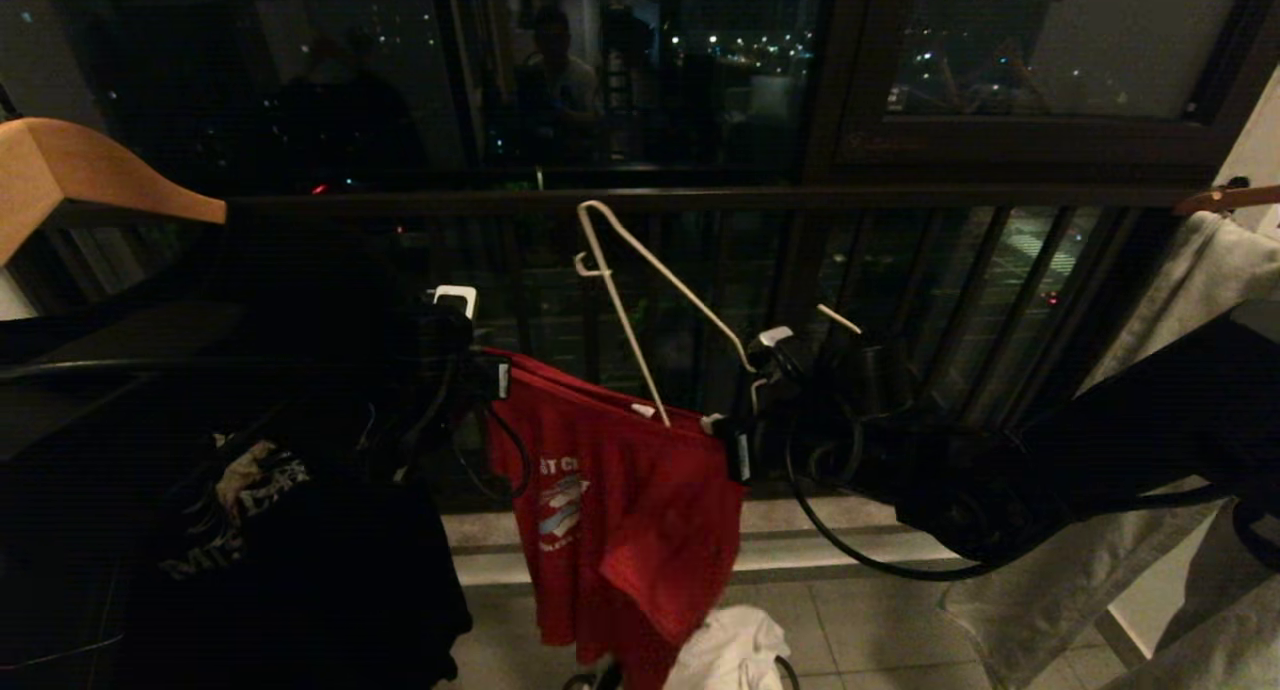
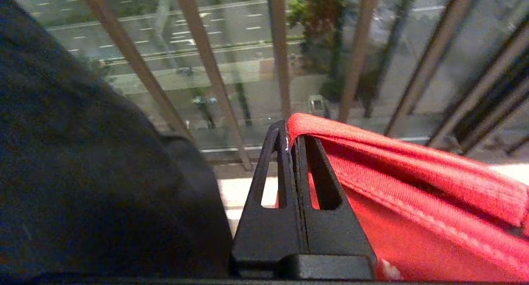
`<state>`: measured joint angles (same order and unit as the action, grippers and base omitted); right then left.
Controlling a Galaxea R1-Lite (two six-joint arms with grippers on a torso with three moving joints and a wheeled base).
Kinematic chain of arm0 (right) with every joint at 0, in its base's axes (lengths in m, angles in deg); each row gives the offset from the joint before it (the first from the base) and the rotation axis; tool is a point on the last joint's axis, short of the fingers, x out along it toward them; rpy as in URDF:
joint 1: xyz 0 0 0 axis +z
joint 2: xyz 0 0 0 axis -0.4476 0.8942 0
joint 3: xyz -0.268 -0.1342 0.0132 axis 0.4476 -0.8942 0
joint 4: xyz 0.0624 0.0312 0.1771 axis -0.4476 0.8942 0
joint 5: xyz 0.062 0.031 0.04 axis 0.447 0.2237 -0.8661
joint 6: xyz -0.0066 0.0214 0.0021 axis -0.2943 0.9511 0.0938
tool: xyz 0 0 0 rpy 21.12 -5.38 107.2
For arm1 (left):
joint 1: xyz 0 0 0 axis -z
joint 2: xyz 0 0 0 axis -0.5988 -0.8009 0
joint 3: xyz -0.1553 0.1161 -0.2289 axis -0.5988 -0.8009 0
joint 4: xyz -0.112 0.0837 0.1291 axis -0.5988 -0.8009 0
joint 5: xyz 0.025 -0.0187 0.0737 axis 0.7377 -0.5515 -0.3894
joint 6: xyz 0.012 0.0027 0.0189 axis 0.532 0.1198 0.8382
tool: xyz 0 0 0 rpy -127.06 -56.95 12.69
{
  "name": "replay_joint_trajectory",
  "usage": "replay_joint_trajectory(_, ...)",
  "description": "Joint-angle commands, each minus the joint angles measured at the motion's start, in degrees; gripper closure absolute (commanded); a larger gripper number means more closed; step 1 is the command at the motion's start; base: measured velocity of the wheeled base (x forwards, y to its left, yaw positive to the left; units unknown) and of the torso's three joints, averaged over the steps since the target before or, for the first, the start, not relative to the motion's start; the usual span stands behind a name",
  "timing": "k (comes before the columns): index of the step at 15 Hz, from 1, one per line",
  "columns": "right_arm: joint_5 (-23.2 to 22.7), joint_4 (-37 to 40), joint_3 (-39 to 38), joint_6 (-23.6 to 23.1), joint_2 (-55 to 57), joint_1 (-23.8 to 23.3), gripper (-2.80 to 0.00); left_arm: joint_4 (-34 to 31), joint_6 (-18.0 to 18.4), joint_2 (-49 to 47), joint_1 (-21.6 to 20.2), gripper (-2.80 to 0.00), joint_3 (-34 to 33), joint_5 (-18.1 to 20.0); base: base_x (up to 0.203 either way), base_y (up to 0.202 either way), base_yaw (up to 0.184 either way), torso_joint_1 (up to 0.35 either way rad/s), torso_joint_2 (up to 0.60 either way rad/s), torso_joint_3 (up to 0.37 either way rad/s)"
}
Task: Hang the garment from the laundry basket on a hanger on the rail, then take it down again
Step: Take the clothes off the clothes rack
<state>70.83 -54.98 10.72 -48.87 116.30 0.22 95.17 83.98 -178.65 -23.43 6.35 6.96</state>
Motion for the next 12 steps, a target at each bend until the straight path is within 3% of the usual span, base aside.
replay_joint_trajectory(1,-0.09,-0.06,-0.10,-0.04,-0.60,0.00,0.00,0.43,-0.04,-1.89,-0.50,0.00,1.40,-0.22,0.000,0.000,0.000,0.000,0.00,0.000)
replay_joint_trajectory(5,-0.09,-0.14,0.25,0.13,-0.18,-0.09,0.00,0.61,-0.04,-1.90,0.80,0.00,-0.97,-0.16,0.000,0.000,0.000,0.000,0.00,0.000)
replay_joint_trajectory(12,1.83,-2.87,1.68,0.31,3.78,-0.09,0.00,9.19,-0.17,-4.76,11.55,0.00,-9.31,1.37,0.000,0.000,0.000,0.000,0.00,0.000)
